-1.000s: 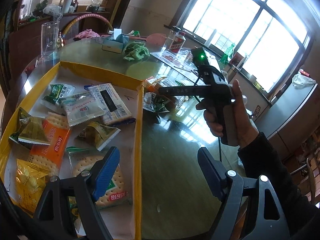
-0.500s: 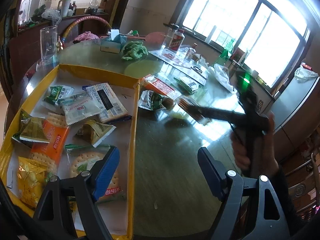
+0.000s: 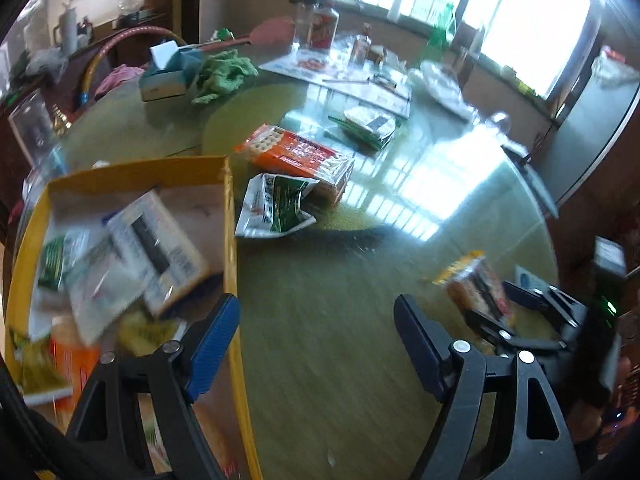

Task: Organize snacks
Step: 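Grasp the green-white bag with left gripper while right gripper holds the cracker pack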

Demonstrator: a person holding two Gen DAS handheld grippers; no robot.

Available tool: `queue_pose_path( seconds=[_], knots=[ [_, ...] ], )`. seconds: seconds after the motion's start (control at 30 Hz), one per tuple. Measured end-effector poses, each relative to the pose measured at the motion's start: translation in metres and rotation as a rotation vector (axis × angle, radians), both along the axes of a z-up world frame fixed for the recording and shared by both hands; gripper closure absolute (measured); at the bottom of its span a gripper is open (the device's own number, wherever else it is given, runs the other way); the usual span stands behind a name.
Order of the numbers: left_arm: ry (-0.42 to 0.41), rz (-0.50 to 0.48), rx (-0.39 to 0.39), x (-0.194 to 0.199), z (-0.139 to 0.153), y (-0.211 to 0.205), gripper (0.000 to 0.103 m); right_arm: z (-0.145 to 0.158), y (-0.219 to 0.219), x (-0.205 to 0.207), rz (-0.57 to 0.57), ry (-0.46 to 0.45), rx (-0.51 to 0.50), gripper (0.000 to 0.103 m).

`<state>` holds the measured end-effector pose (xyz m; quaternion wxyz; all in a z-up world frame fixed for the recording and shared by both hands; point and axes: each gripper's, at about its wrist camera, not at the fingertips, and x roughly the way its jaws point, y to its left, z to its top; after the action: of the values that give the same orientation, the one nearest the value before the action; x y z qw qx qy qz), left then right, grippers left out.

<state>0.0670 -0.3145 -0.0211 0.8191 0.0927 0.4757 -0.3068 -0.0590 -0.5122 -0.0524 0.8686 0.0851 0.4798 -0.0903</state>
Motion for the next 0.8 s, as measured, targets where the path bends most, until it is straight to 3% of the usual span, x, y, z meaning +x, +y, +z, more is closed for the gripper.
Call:
queue_pose_path(
  seconds=[0.2, 0.37, 0.53, 0.6, 0.7, 0.8],
  knots=[
    [-0.03, -0.004, 0.089, 0.035, -0.012, -0.032, 0.026, -0.003, -0.001, -0.008, -0.042, -0.015, -0.062, 0.032],
    [0.004, 0.0, 0.167, 0.062, -0.029, -0.049, 0.057, -0.008, -0.008, -0.01, -0.052, -0.014, -0.006, 0.031],
    [-0.021, 0.01, 0.242, 0.076, -0.043, -0.061, 0.068, -0.009, -0.002, -0.011, -0.041, -0.02, -0.034, 0.028],
    [-0.036, 0.002, 0.26, 0.075, -0.042, -0.063, 0.086, -0.009, -0.003, -0.011, -0.04, -0.022, -0.03, 0.028],
    [-0.034, -0.009, 0.283, 0.069, -0.041, -0.062, 0.092, -0.01, -0.003, -0.011, -0.039, -0.021, -0.03, 0.028],
    [0.015, -0.026, 0.246, 0.051, -0.035, -0.052, 0.093, -0.01, -0.003, -0.012, -0.035, -0.026, -0.031, 0.028]
  ],
)
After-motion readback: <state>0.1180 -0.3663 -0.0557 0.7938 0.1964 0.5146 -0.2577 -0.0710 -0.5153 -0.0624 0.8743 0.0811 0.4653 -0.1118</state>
